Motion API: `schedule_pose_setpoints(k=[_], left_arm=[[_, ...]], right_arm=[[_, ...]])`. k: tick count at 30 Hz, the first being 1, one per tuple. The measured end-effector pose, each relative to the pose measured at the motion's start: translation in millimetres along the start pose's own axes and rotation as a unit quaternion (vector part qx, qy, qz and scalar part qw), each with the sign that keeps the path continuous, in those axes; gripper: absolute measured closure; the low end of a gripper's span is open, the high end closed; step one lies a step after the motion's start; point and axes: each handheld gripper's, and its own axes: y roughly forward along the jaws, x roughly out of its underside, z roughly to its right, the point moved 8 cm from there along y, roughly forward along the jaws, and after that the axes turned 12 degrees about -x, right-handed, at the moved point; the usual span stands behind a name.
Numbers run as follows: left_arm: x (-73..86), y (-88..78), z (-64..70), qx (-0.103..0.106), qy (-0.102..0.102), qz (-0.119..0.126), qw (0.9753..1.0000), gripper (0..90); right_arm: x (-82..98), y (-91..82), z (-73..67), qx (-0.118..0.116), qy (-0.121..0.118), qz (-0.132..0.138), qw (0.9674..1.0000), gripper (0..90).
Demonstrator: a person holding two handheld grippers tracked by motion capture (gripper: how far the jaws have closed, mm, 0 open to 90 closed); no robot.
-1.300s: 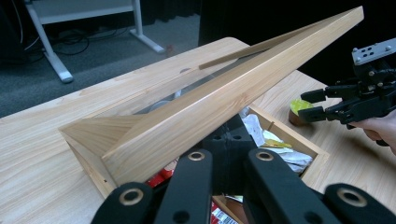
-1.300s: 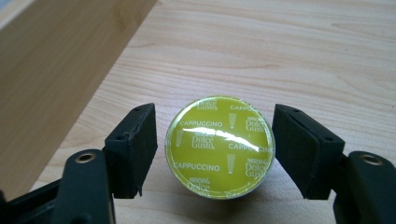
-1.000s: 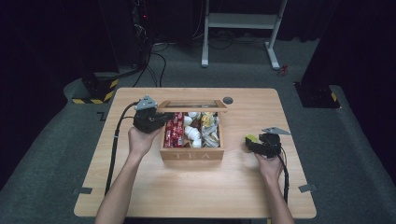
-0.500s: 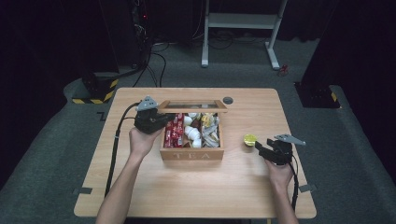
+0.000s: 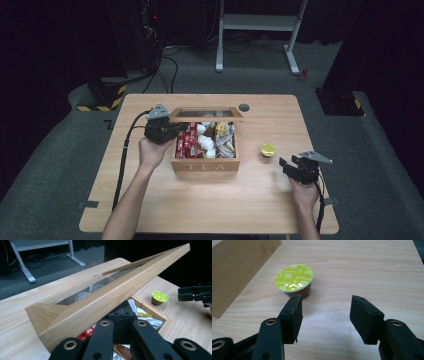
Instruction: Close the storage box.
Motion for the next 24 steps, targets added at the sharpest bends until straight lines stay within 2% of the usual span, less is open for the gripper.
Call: schedule_pose_setpoints(k=[6,24], left_arm=[[1.6,1.1,3.7,0.003,0.003,-0.001,1.0000,90.0],[14.3,0.3,8.3,0.007,0.002,-0.001,1.0000,90.0]], right_arm=[[5.7,-4.9,2.4,0.008,-0.012,-0.006,0.9999,48.8],[21.3,-1.3,7.3,0.031,-0.022,-0.033,0.9987,47.8]])
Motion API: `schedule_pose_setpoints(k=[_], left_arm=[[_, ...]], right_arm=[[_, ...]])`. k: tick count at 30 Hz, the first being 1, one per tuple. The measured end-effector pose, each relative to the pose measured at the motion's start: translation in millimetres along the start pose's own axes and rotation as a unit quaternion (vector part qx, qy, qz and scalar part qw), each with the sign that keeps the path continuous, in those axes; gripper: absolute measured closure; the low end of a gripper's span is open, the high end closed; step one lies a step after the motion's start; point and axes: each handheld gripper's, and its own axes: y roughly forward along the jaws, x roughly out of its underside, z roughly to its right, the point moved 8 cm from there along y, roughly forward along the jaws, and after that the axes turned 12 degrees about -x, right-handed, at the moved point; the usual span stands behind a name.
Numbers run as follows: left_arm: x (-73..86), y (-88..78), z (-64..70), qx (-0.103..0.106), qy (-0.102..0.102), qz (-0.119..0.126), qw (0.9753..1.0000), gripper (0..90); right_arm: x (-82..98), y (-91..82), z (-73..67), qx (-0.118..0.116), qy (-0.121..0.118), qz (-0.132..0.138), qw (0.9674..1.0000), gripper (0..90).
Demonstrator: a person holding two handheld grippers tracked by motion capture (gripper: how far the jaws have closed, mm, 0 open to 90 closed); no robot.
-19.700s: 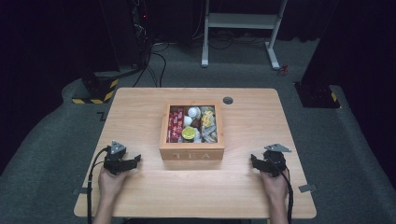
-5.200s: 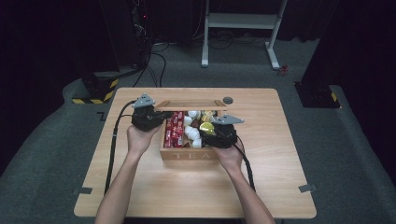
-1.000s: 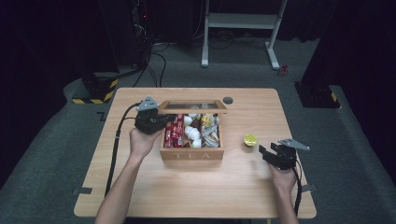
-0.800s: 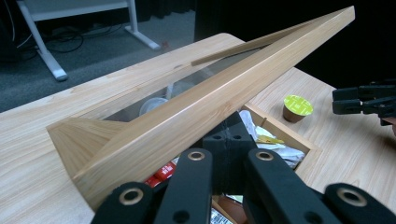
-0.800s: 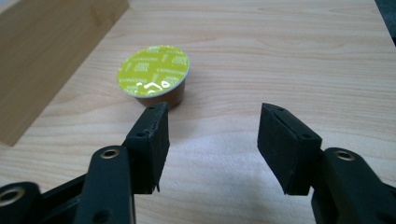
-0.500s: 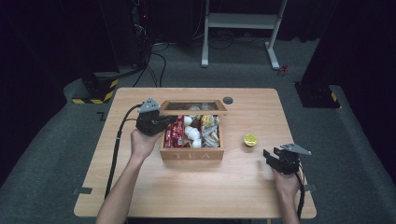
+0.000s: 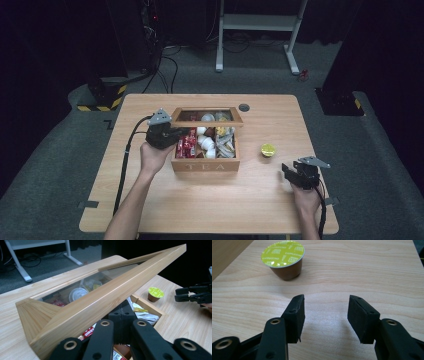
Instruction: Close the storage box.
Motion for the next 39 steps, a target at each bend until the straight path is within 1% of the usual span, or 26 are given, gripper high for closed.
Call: schedule_pose_setpoints(k=[8,9,12,15,17,22,25,29,33,39], left_arm=[[7.3,0.0,3.0,-0.001,0.001,0.000,1.0000,90.0],[8.7,0.1,3.5,-0.001,0.002,0.000,1.0000,90.0],[12.7,0.2,4.8,0.002,0.000,0.001,1.0000,90.0],[17.5,0.3,6.4,0.004,-0.001,0.000,1.0000,90.0],[18.7,0.5,6.9,0.004,-0.001,-0.001,1.0000,90.0],[28.8,1.2,10.4,0.004,0.003,-0.011,0.9999,90.0],[32.0,1.7,11.7,0.005,-0.002,-0.009,0.9999,90.0],[35.6,2.1,12.4,0.007,0.001,-0.011,0.9999,90.0],[37.0,2.3,13.0,0.008,-0.001,-0.011,0.9999,90.0],[43.8,3.2,14.4,0.012,-0.005,-0.012,0.9998,90.0]], right_arm=[[4.8,4.2,1.1,0.005,0.001,-0.012,0.9999,46.4],[5.0,4.4,1.4,0.007,-0.004,-0.014,0.9999,46.4],[6.5,6.1,1.3,0.013,-0.004,-0.027,0.9995,45.5],[6.7,6.9,0.3,0.023,-0.013,-0.031,0.9992,44.6],[6.8,6.9,0.6,0.022,-0.012,-0.031,0.9992,44.0],[6.8,7.1,0.9,0.022,-0.015,-0.032,0.9991,41.9],[6.8,7.1,0.7,0.022,-0.014,-0.032,0.9992,41.9],[6.9,7.1,0.6,0.023,-0.013,-0.032,0.9991,41.1],[6.9,7.2,0.6,0.022,-0.013,-0.032,0.9991,40.9],[6.9,7.2,0.6,0.022,-0.013,-0.032,0.9991,40.8]])
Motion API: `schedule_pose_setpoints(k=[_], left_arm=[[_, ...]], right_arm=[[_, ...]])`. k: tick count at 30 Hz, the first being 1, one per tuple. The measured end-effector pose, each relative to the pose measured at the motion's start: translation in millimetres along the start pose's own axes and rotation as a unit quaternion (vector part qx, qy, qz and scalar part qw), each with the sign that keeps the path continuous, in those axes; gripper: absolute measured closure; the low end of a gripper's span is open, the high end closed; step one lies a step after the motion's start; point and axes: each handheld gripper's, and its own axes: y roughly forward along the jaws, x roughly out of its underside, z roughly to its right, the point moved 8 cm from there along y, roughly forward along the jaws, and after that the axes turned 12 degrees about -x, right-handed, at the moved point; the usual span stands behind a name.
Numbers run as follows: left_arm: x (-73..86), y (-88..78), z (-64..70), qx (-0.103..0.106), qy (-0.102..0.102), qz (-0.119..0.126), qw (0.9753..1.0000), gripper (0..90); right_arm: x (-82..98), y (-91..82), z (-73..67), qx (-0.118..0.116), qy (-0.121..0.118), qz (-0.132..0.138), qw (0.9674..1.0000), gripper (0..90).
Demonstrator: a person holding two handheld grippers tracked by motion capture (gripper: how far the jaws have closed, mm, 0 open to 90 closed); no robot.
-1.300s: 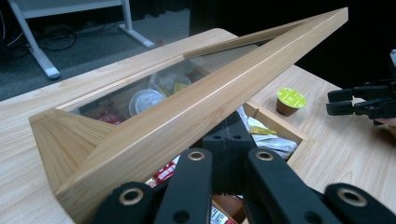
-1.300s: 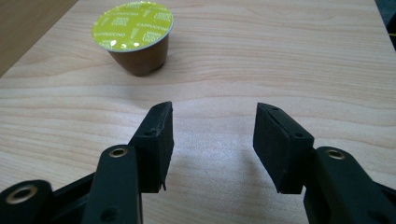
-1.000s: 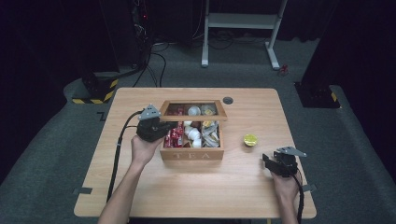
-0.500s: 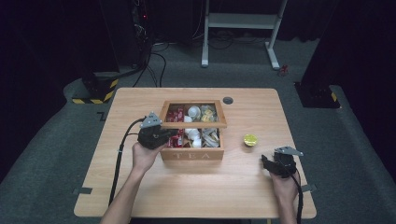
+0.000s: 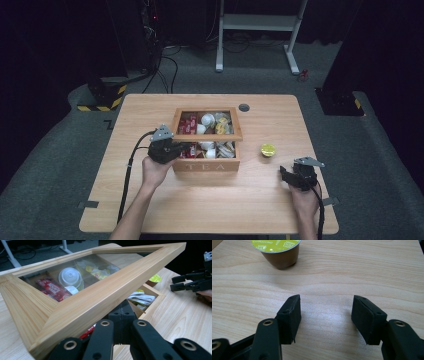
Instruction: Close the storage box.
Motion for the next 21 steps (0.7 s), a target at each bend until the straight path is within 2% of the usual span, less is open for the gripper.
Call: schedule_pose_setpoints(k=[14,21], left_arm=[[14.1,3.0,3.1,0.002,-0.004,-0.005,1.0000,90.0],[22.7,5.3,5.1,0.008,-0.012,-0.008,0.9999,90.0]], right_arm=[[0.0,0.1,0.1,0.002,0.001,0.000,1.0000,40.2],[0.0,0.1,0.0,0.001,0.001,0.000,1.0000,40.2]])
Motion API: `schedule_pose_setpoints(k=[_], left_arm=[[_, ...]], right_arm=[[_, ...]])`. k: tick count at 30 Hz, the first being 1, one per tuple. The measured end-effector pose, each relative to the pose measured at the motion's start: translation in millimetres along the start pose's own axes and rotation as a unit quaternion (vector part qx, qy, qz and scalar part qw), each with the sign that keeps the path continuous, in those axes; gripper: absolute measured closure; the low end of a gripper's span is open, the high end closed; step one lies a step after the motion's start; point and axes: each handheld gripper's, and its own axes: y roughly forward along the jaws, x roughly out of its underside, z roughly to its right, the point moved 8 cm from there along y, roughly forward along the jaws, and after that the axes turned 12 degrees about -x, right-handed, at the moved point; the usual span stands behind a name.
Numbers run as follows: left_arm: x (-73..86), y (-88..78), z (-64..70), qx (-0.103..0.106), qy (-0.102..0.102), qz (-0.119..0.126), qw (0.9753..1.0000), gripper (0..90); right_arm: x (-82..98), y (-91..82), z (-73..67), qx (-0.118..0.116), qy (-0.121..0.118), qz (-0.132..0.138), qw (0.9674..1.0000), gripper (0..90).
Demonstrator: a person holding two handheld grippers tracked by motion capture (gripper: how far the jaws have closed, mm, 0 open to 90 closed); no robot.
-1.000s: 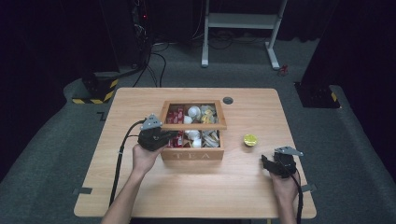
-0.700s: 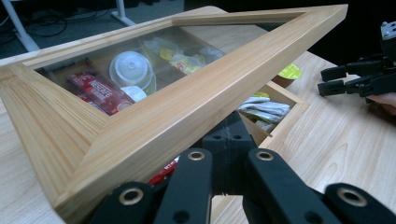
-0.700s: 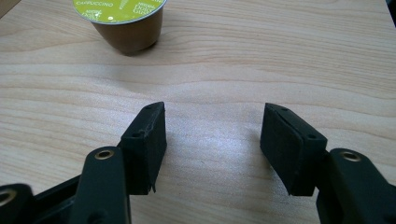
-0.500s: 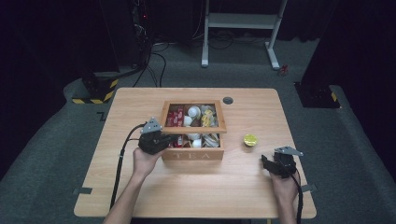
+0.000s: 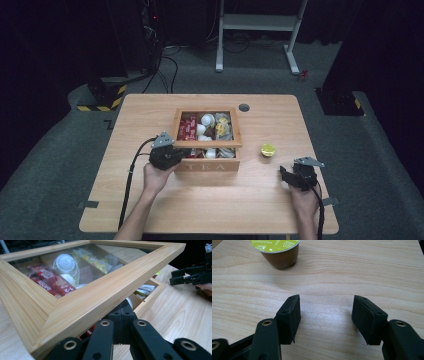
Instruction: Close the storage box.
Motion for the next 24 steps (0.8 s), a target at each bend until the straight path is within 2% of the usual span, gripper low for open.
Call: schedule_pose_setpoints(k=[4,24], left_arm=[[4.0,1.3,0.2,0.001,0.002,-0.002,1.0000,90.0],[22.4,5.8,3.0,0.015,-0.015,-0.014,0.9997,90.0]], right_arm=[[0.0,0.0,0.0,0.000,0.000,0.000,1.0000,40.1],[0.0,0.0,0.1,0.000,0.000,0.000,1.0000,39.1]])
